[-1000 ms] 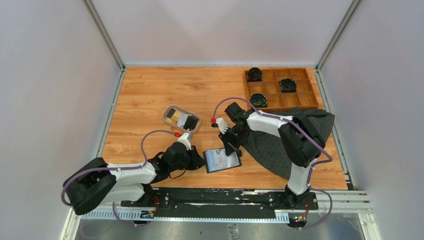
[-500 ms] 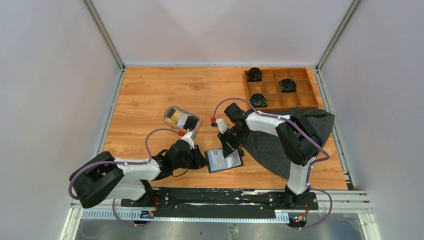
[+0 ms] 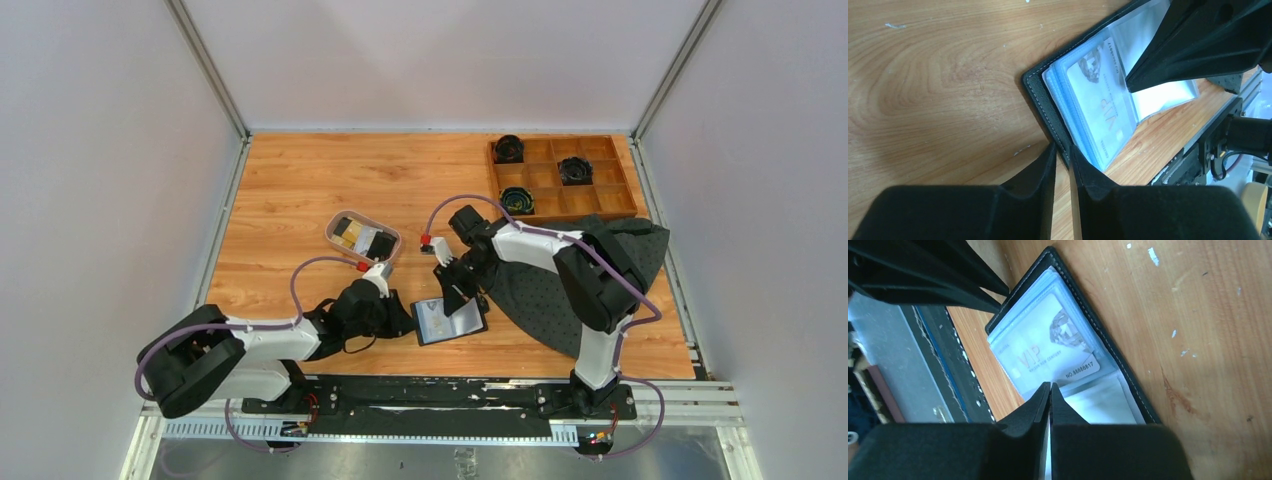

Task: Put the credit cards into the card holder
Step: Insert the credit card into the card holder.

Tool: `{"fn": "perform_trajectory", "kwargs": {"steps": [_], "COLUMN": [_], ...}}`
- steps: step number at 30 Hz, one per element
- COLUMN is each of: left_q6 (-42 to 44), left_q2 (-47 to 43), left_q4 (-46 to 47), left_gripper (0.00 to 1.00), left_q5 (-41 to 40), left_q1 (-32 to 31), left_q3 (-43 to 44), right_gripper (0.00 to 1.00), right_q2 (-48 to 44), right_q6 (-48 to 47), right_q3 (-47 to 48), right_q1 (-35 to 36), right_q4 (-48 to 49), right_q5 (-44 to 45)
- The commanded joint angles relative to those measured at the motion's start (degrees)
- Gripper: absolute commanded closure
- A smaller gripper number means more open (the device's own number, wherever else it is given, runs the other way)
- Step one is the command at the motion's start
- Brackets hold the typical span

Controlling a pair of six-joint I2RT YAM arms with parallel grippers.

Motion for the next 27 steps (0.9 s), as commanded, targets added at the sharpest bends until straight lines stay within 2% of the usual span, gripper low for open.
{"fn": "perform_trajectory", "kwargs": {"steps": [1,6,11,16,20,24,27], "left_q6": [1.0,4.7,6.0,4.5,3.4,2.5,2.6], "left_q2": [-4.8,-15.1,-23.4,-28.6,-28.8,-27.0,-25.1], "left_q4": [-0.6,-0.6,-0.5,-0.4,-0.4,-0.3,-0.3], "left_gripper": [0.79,0.70,0.40,0.03,0.00,0.07,0.15], "left_q5": [-0.9,0.2,0.6,0.2,-0.7,-0.9,-0.4], "left_q1": [-0.1,0.0,0.2,0.6,0.8,0.8,0.8], "left_q3": [-0.8,-2.0,-3.2,-4.3,-5.1,-4.8,-4.1], "right_gripper": [0.93,0.84,0.82,0.89,0.95,0.96,0.96], "right_q2": [-5.8,-11.2,-8.0,-1.4,0.9,2.6,4.2], "right_q6": [-9.7,-16.6,-13.3,-8.3,-4.9,-3.2,-2.7], "right_q3": [2.2,1.3,2.0,3.2,2.9,2.7,2.9], "right_q1": [0.6,0.5,-1.1,-2.2,-2.6,-2.9,-3.3], "right_q4": [-5.2,-7.9,-8.0,-7.6,-6.1,-5.2,-5.3], "right_q5": [1.6,-1.1,-8.2,-8.9,-6.7,-5.4,-5.1]}}
